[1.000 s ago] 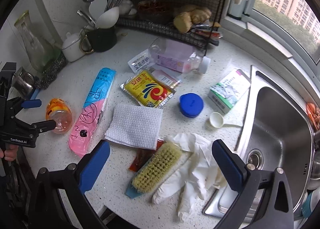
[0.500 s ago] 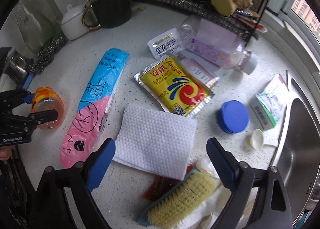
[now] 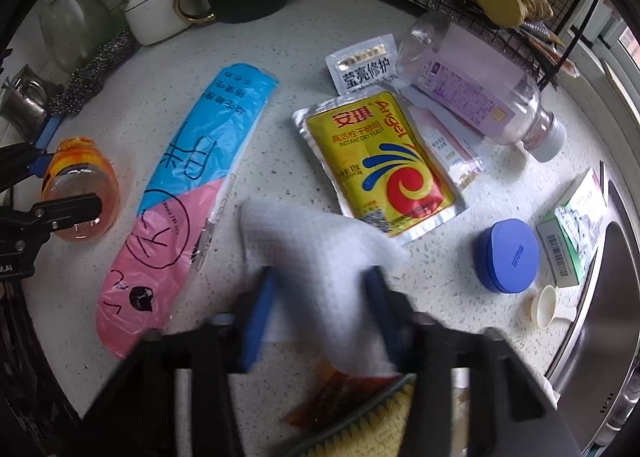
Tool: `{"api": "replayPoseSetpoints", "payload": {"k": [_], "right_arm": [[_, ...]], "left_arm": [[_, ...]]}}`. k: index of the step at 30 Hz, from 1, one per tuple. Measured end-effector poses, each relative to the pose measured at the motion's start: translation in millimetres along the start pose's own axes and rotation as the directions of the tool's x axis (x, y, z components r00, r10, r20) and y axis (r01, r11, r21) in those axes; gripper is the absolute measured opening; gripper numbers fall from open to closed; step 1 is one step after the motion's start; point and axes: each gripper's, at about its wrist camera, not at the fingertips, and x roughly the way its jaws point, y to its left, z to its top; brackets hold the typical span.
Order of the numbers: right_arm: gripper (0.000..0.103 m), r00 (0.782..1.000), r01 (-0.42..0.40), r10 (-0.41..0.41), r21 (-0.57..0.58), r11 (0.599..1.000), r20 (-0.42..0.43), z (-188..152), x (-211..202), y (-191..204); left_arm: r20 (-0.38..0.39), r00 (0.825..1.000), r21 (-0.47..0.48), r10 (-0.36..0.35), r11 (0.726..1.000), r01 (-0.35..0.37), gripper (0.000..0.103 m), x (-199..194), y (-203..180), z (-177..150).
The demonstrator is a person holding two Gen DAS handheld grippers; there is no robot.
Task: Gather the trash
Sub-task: 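Carry the orange can and white wipe down toward the red bin with both tools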
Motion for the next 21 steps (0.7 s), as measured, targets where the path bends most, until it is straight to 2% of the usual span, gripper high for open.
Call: {"api": "replayPoseSetpoints", "payload": {"k": [5, 10, 17, 21], "right_arm": [[0.008, 0.998, -0.024, 0.024, 0.013, 1.000, 0.053, -9.3, -21.6, 0.7], [0.008, 0.991, -0.050, 0.042, 0.055, 0.997, 0.124, -31.5, -61.8, -19.7], [0.008, 0.963, -0.069, 0.033, 0.127, 0.989, 0.266, -80.2, -133.1, -47.5], [0.008, 0.948, -0.065, 0.010, 0.164, 0.984, 0.317, -107.9, -153.9, -61.6]], "left_arm": [[0.022, 1.000, 0.008, 0.008, 1.000, -0.009, 0.058, -16.6, -15.9, -1.0], [0.092, 0.996, 0.057, 0.001, 0.998, -0.007, 0.058, -46.7, -51.2, -0.9], [0.168, 0.986, 0.138, -0.024, 0.990, 0.000, 0.058, -87.2, -110.5, 3.6], [0.193, 0.980, 0.179, -0.042, 0.984, 0.007, 0.058, -105.3, -143.4, 0.1]]}}
